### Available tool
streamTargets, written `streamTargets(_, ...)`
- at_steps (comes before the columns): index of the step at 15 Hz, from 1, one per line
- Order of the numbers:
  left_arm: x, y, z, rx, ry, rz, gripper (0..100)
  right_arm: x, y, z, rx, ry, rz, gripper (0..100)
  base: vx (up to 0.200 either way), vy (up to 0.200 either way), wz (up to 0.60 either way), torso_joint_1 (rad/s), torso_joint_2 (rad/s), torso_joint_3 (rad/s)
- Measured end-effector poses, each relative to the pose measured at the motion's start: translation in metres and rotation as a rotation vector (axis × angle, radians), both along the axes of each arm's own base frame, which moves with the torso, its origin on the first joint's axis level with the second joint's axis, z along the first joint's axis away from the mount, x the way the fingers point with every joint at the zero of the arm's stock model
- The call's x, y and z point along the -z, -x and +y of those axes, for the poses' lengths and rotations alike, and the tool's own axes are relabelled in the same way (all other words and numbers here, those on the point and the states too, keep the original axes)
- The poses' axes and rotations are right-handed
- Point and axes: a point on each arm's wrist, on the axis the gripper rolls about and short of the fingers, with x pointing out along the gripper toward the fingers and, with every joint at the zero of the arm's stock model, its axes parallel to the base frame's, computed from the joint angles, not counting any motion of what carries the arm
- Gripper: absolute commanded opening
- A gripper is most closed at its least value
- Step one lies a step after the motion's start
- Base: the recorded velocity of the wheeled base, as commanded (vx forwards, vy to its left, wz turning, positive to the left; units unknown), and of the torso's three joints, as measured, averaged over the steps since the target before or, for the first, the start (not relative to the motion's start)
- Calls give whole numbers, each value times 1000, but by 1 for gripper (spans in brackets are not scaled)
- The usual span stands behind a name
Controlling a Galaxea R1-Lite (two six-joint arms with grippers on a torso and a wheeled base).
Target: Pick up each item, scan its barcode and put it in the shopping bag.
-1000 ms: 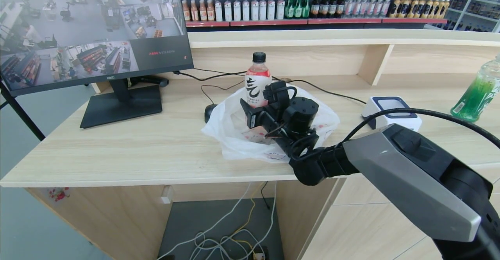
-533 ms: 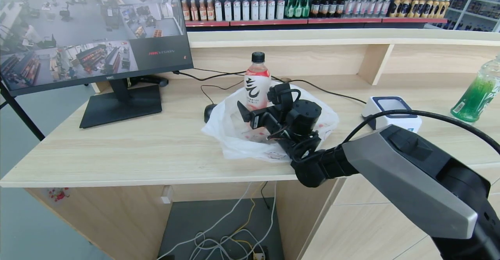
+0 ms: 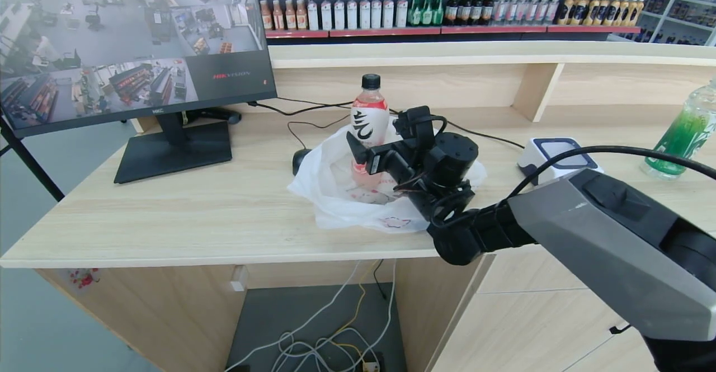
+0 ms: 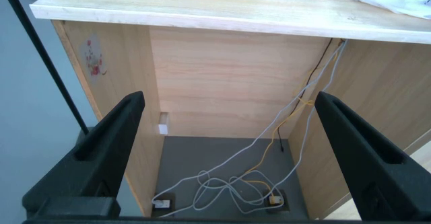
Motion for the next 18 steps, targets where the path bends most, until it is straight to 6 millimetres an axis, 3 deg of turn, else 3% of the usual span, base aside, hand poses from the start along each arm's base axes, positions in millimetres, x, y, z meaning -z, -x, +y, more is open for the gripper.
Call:
streamTargets(9,0,0,0,0,0,0,100,-6,64,-37,-11,7,13,100,0,0,0,0,0,0)
streamTargets(15,0,0,0,0,0,0,100,5,115,-64,-36,7,57,100,0,0,0,0,0,0)
streamTargets(18,0,0,0,0,0,0,100,-4,137,-76,-44,3,62,100,0,0,0,0,0,0)
